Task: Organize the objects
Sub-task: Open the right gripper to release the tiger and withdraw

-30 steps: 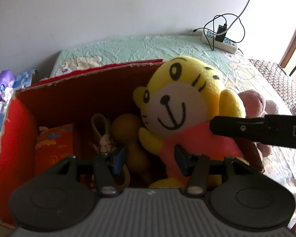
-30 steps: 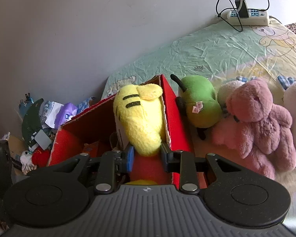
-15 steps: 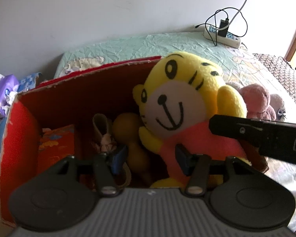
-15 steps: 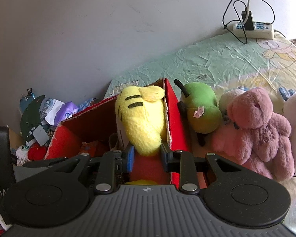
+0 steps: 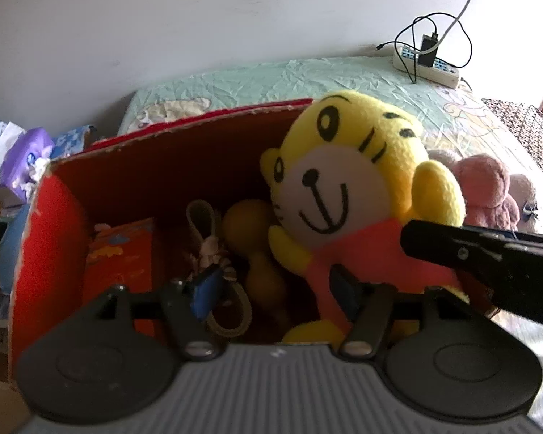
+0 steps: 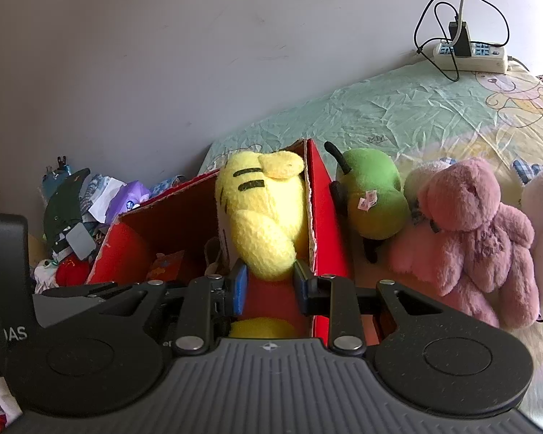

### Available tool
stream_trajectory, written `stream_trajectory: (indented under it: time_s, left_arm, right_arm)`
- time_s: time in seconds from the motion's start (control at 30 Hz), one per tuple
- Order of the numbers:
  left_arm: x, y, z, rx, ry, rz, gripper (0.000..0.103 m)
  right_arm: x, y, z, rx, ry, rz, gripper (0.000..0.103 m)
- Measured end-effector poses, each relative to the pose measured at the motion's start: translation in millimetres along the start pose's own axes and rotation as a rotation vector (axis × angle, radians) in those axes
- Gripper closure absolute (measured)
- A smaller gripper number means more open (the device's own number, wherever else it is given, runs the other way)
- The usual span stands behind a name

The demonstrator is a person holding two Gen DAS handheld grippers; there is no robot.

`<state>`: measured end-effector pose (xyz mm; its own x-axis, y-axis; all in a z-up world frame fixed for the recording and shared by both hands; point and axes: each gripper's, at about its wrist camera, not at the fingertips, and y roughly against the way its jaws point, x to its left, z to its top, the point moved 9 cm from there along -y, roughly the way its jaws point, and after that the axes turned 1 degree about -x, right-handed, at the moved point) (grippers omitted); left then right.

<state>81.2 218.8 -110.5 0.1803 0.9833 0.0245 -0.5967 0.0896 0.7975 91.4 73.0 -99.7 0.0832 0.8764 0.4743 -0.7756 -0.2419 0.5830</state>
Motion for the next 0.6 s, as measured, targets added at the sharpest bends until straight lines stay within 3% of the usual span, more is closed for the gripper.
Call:
stream_trajectory:
  time_s: [0.2, 0.6]
  left_arm:
    - [2.5, 8.5, -0.9, -0.016, 0.014, 0.040, 0.031]
    - [-3.3, 39.6, 3.0, -0.052, 0.042, 0.151, 0.031]
  right_arm:
    - [-0.7, 5.2, -1.2, 0.010, -0.019, 0.040, 0.073]
    - [-2.2, 28.8, 2.9, 0.018, 0.017, 0.166, 0.072]
